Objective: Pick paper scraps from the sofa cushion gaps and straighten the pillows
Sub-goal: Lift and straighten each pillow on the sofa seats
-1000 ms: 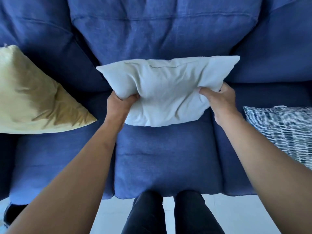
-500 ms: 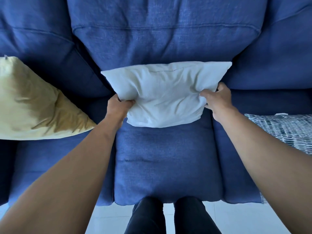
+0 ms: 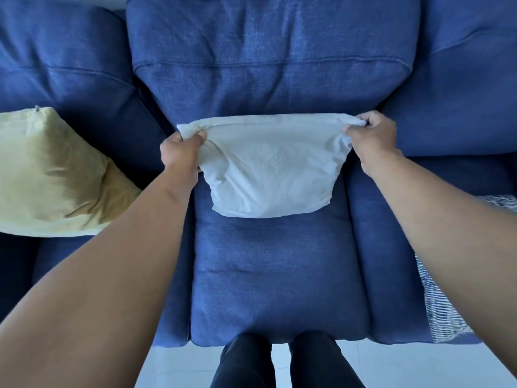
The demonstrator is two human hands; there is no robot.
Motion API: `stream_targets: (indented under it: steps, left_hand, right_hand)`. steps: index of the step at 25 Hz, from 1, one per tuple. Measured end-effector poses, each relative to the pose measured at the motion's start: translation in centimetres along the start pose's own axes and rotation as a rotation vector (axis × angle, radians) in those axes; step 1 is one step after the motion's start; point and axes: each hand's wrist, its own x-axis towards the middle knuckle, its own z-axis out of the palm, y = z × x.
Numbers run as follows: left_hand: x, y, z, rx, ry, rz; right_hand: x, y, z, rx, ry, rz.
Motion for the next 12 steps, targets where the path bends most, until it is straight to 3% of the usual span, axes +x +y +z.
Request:
stream_targets:
  steps: [4,7,12]
  left_hand:
    - [-2.8,0.3,0.4,0.031,0.015,0.090]
    - [-7.4,0.0,-0.9,0.251,0.015,0.272]
    - [-17.1,-2.7,-3.1,0.543,-0.108,0.372]
  right_hand:
    - [-1.4,0.0,-1.5,-0.091,-0.018,-0.035]
    - [-4.7,0.0,-4.7,-0.163,-0.059,-0.120]
    - [-11.7,1.4,-9.7,-0.293,-0.144,-0.262]
